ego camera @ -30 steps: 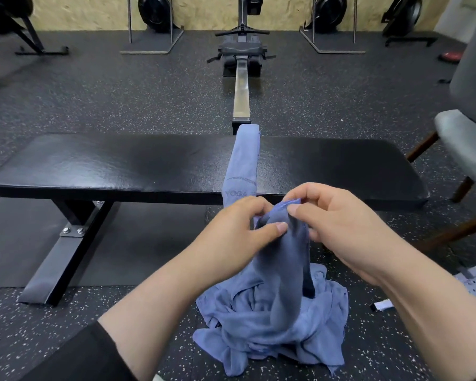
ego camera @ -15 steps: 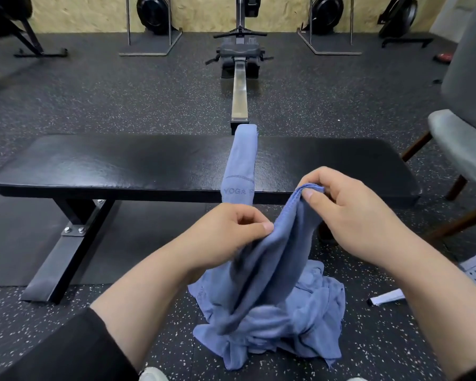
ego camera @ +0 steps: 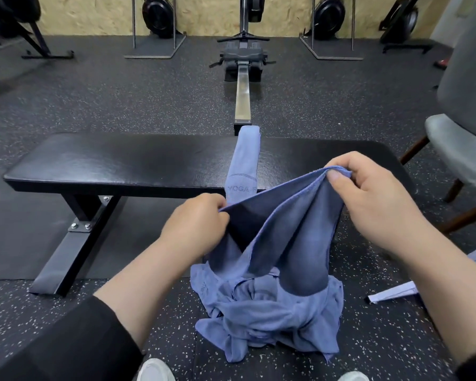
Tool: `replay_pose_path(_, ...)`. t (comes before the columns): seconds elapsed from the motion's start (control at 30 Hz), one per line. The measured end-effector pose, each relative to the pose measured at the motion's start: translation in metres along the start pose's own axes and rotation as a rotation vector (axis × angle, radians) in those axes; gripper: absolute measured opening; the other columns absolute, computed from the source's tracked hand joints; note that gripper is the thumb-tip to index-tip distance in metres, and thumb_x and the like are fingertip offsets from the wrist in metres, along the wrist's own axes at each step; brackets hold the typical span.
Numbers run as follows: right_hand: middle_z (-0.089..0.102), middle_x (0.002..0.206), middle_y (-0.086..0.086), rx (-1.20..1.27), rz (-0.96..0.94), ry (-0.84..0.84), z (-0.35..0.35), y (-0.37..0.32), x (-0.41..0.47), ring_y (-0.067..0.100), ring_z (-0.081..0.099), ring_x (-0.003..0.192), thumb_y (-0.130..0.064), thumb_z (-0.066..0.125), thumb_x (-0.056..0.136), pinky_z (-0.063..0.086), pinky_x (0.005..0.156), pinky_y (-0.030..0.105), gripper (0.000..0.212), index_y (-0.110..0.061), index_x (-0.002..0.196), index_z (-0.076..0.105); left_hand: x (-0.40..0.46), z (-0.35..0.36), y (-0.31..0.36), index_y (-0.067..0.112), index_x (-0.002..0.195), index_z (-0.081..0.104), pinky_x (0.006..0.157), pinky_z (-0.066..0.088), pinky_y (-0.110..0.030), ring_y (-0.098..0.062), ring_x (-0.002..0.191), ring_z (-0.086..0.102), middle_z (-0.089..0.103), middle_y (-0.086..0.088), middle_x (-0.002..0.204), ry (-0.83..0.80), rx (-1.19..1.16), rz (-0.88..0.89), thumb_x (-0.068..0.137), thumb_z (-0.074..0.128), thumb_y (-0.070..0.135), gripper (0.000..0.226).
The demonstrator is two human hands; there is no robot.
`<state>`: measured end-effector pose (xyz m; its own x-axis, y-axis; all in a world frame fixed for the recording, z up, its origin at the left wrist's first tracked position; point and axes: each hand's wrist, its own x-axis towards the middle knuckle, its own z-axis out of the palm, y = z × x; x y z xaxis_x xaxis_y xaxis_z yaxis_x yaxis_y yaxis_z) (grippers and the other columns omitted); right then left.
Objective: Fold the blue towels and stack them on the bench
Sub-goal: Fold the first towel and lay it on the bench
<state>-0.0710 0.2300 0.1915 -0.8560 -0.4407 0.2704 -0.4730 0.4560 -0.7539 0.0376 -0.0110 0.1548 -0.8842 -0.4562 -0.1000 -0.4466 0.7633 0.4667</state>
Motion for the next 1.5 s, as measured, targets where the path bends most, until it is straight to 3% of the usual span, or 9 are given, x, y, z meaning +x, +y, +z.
replay_pose_path(0.2,0.066,0.075,-0.011,-0.058,0.144,0.042,-0.024,0.027,-0.001,0.009,0.056,0.067,-0.024,0.059,0.100,0.045,0.069,0.034,0.015,-0.025,0.087,0.067,0.003,-0.026,-0.034,0.032,0.073,0.062,0.075,0.058,-0.038,-0.027,0.073,0.068,0.070,0.001,0.073,-0.039,0.009,-0.106,0.080,0.052,0.015,0.021)
replay_pose_path(0.3,0.068,0.069,-0.013,-0.053,0.211,0.000,-0.028,0.035,-0.006,0.016,0.056,0.056,-0.021,0.061,0.099,0.044,0.060,0.029,0.016,-0.021,0.085,0.069,-0.004,-0.037,-0.038,0.018,0.079,0.066,0.058,0.052,-0.030,-0.025,0.051,0.067,0.068,-0.002,0.058,-0.055,-0.189,-0.115,0.081,0.055,0.008,0.014)
replay_pose_path(0.47,0.064,0.094,0.029,0.310,0.324,0.002,-0.023,0.037,-0.010,0.022,0.062,0.080,-0.013,0.060,0.102,0.059,0.062,0.025,0.016,-0.004,0.093,0.069,-0.018,-0.052,-0.025,0.007,0.089,0.071,0.039,0.030,-0.017,-0.018,0.038,0.048,0.061,-0.007,0.053,-0.027,-0.572,-0.136,0.089,0.048,0.002,0.023)
replay_pose_path(0.63,0.069,0.092,0.014,0.443,0.329,-0.008,-0.023,0.034,-0.010,0.020,0.067,0.089,-0.011,0.062,0.100,0.061,0.082,0.032,0.014,-0.006,0.090,0.069,-0.024,-0.059,-0.022,0.014,0.098,0.074,0.053,0.043,-0.025,-0.017,0.047,0.059,0.074,-0.014,0.074,-0.094,-0.807,-0.177,0.097,0.044,0.007,0.031)
replay_pose_path(0.9,0.073,0.094,0.014,0.394,0.304,0.002,-0.018,0.035,-0.016,0.016,0.068,0.090,-0.012,0.063,0.099,0.060,0.088,0.038,0.013,-0.009,0.089,0.070,-0.028,-0.054,-0.030,0.010,0.092,0.073,0.056,0.043,-0.028,-0.019,0.043,0.056,0.061,-0.008,0.054,0.004,-0.672,-0.181,0.091,0.050,0.002,0.025)
replay_pose_path(1.13,0.071,0.092,0.009,0.414,0.312,0.037,-0.020,0.037,-0.019,0.017,0.067,0.091,-0.012,0.062,0.100,0.059,0.089,0.039,0.015,-0.012,0.086,0.069,-0.029,-0.059,-0.036,0.021,0.099,0.080,0.082,0.055,-0.033,-0.013,0.089,0.074,0.079,-0.003,0.093,-0.115,-0.635,-0.049,0.090,0.057,0.005,0.029)
replay_pose_path(1.27,0.074,0.098,0.012,0.394,0.309,0.036,-0.021,0.039,-0.020,0.019,0.070,0.095,-0.012,0.060,0.100,0.059,0.088,0.037,0.018,-0.014,0.087,0.071,-0.029,-0.054,-0.038,0.023,0.088,0.081,0.069,0.048,-0.027,-0.011,0.065,0.060,0.076,-0.008,0.080,0.010,-0.476,0.045,0.084,0.071,0.006,0.021)
replay_pose_path(1.37,0.074,0.100,0.012,0.395,0.297,0.058,-0.022,0.039,-0.020,0.019,0.070,0.096,-0.010,0.057,0.102,0.059,0.088,0.037,0.019,-0.015,0.092,0.073,-0.027,-0.052,-0.035,0.016,0.089,0.077,0.062,0.047,-0.026,-0.014,0.066,0.070,0.078,-0.004,0.078,0.093,-0.575,0.050,0.094,0.065,0.009,0.015)
replay_pose_path(1.5,0.068,0.085,0.002,0.380,0.270,0.151,-0.023,0.033,-0.022,0.014,0.065,0.077,-0.008,0.058,0.102,0.060,0.072,0.034,0.022,-0.019,0.090,0.072,-0.026,-0.053,-0.035,0.012,0.085,0.073,0.058,0.042,-0.029,-0.017,0.057,0.059,0.070,-0.006,0.065,0.185,-0.671,0.055,0.096,0.066,0.015,0.013)
